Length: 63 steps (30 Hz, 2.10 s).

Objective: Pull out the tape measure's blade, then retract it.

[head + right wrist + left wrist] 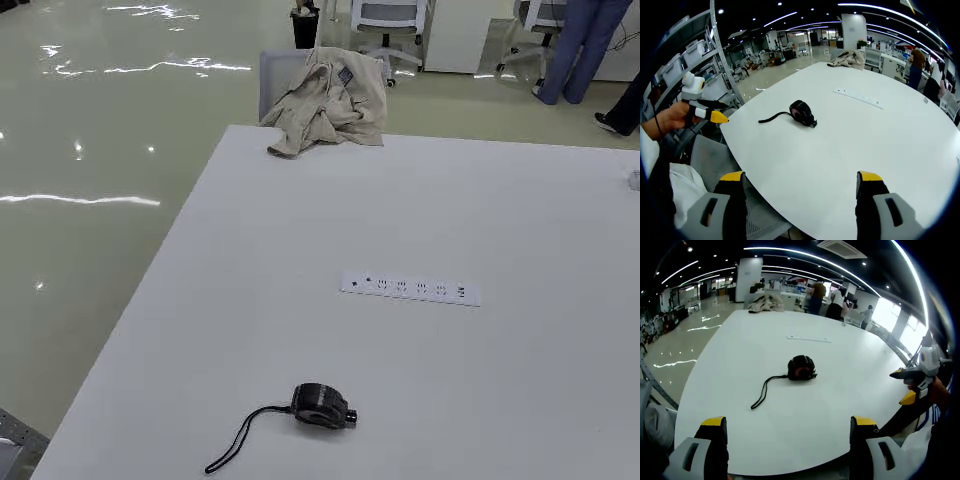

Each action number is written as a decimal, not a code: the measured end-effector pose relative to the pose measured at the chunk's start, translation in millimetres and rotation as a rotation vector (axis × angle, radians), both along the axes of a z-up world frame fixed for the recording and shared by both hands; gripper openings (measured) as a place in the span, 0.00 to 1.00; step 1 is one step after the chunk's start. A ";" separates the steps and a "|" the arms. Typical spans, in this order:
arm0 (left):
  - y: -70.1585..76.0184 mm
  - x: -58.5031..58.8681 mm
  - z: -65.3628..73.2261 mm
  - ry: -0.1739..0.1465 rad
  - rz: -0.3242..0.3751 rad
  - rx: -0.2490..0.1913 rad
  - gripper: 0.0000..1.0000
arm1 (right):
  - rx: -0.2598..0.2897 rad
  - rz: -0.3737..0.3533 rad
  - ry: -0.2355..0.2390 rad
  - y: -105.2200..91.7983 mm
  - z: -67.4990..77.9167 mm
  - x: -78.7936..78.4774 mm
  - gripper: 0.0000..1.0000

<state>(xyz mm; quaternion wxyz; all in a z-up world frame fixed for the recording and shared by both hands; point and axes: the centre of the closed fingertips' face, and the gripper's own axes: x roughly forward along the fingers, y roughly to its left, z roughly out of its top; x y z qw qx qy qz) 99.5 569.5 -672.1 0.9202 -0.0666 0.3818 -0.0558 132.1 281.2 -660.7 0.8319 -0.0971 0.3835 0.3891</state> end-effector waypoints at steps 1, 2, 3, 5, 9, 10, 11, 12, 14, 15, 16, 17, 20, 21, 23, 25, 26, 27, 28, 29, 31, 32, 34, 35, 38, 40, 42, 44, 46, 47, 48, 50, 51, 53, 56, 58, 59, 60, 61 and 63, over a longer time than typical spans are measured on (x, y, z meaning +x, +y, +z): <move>-0.4 0.3 0.0 -0.001 0.002 -0.003 1.00 | 0.000 0.001 0.001 0.4 0.2 -0.4 0.94; -0.7 0.5 0.1 -0.002 0.003 -0.006 1.00 | 0.000 0.003 0.000 0.5 0.2 -0.5 0.94; -0.9 0.7 0.1 -0.002 0.003 -0.006 1.00 | 0.000 0.005 0.000 0.4 0.1 -0.5 0.93; -1.2 0.8 0.1 -0.003 0.002 -0.007 1.00 | -0.001 0.004 0.001 0.2 -0.2 -0.1 0.93; -2.7 2.0 -0.4 -0.002 -0.003 -0.010 1.00 | -0.003 0.005 -0.003 0.2 0.3 2.1 0.93; -2.8 2.6 -0.9 -0.004 -0.005 -0.012 1.00 | -0.002 0.005 -0.004 0.6 0.3 2.8 0.93; -3.6 3.5 -1.2 -0.005 -0.007 -0.016 1.00 | -0.002 0.009 -0.005 1.8 -0.1 3.9 0.93; -4.0 3.9 -1.6 -0.003 -0.008 -0.016 1.00 | -0.005 0.011 -0.006 2.2 -0.9 4.8 0.93; -5.1 5.1 -2.7 0.000 -0.016 -0.014 1.00 | -0.009 0.011 -0.011 2.4 -1.9 8.2 0.93; -5.4 5.6 -2.7 0.000 -0.019 -0.013 1.00 | -0.008 0.010 -0.011 2.9 -1.7 9.1 0.93; -6.0 6.2 -2.5 -0.001 -0.025 -0.012 1.00 | -0.012 0.012 -0.015 3.4 -1.4 10.3 0.93; -5.9 6.7 -2.4 -0.001 -0.026 -0.010 1.00 | -0.016 0.012 -0.017 3.3 -1.3 11.0 0.93; -6.4 8.9 -2.3 -0.003 -0.035 -0.007 1.00 | -0.014 0.018 -0.021 4.7 -1.0 12.5 0.93; -6.8 10.1 -2.4 -0.004 -0.037 -0.006 1.00 | -0.020 0.024 -0.025 4.6 -2.3 13.6 0.93; -7.8 11.6 -2.8 -0.004 -0.044 -0.004 1.00 | -0.020 0.028 -0.027 4.8 -2.9 14.8 0.92; -8.3 13.0 -3.2 -0.004 -0.047 -0.004 1.00 | -0.019 0.028 -0.027 4.8 -2.4 15.7 0.91; -8.5 13.9 -3.2 -0.004 -0.047 -0.002 0.99 | -0.022 0.030 -0.028 4.8 -2.8 16.2 0.91; -8.6 14.5 -3.6 -0.003 -0.050 -0.002 0.99 | -0.023 0.031 -0.028 4.9 -3.3 16.3 0.91; -8.3 15.3 -4.1 -0.003 -0.050 -0.002 0.99 | -0.022 0.032 -0.027 5.2 -4.1 16.6 0.91; -8.3 15.8 -3.6 -0.005 -0.050 -0.001 0.99 | -0.023 0.034 -0.027 5.3 -4.9 16.7 0.91; -8.8 17.4 -3.2 -0.008 -0.052 -0.001 0.99 | -0.027 0.036 -0.027 5.5 -7.1 17.4 0.91; -9.2 18.0 -3.4 -0.008 -0.054 -0.001 0.99 | -0.026 0.037 -0.027 5.7 -7.5 17.9 0.91; -11.2 20.1 -3.6 -0.012 -0.065 -0.003 0.99 | -0.029 0.041 -0.027 6.7 -8.8 19.2 0.91; -12.0 21.0 -4.0 -0.012 -0.071 -0.003 0.99 | -0.030 0.043 -0.028 7.0 -9.1 19.8 0.91; -13.7 25.2 -5.7 -0.018 -0.094 0.000 0.99 | -0.031 0.053 -0.028 8.8 -10.9 21.4 0.91; -13.4 27.3 -6.3 -0.019 -0.099 0.002 0.99 | -0.036 0.061 -0.030 9.3 -12.5 22.3 0.90; -12.9 30.1 -7.2 -0.023 -0.108 0.004 0.99 | -0.042 0.068 -0.033 9.6 -14.5 24.3 0.90; -11.7 32.9 -9.4 -0.021 -0.112 0.007 0.99 | -0.043 0.075 -0.033 10.2 -16.9 26.6 0.90; -11.7 35.2 -11.0 -0.017 -0.118 0.010 0.99 | -0.051 0.082 -0.037 11.1 -18.6 29.1 0.89; -11.5 36.2 -11.8 -0.016 -0.119 0.011 0.99 | -0.050 0.081 -0.037 11.8 -18.7 30.4 0.89; -11.8 37.7 -12.8 -0.017 -0.122 0.011 0.99 | -0.049 0.084 -0.036 13.1 -20.1 31.9 0.89; -12.9 40.2 -14.1 -0.016 -0.129 0.009 0.99 | -0.053 0.090 -0.039 15.0 -22.1 34.0 0.88; -13.6 41.9 -14.9 -0.016 -0.135 0.012 0.99 | -0.053 0.093 -0.039 16.8 -22.4 35.4 0.88; -15.1 44.2 -15.1 -0.017 -0.143 0.011 0.99 | -0.052 0.098 -0.039 19.4 -22.8 36.9 0.88; -17.2 48.8 -16.0 -0.020 -0.154 0.013 0.99 | -0.056 0.109 -0.041 23.1 -25.6 40.4 0.88; -18.6 51.6 -17.3 -0.020 -0.162 0.014 0.98 | -0.055 0.116 -0.043 25.8 -26.6 42.4 0.87; -19.7 52.7 -16.9 -0.021 -0.166 0.014 0.98 | -0.057 0.118 -0.045 26.4 -27.4 43.4 0.87; -20.5 53.7 -16.8 -0.022 -0.169 0.014 0.98 | -0.058 0.121 -0.046 27.1 -27.8 44.0 0.87; -21.3 55.2 -17.8 -0.023 -0.174 0.015 0.98 | -0.059 0.126 -0.047 28.2 -28.3 45.0 0.87; -22.3 57.0 -19.6 -0.021 -0.185 0.018 0.98 | -0.061 0.132 -0.048 29.4 -30.0 46.3 0.86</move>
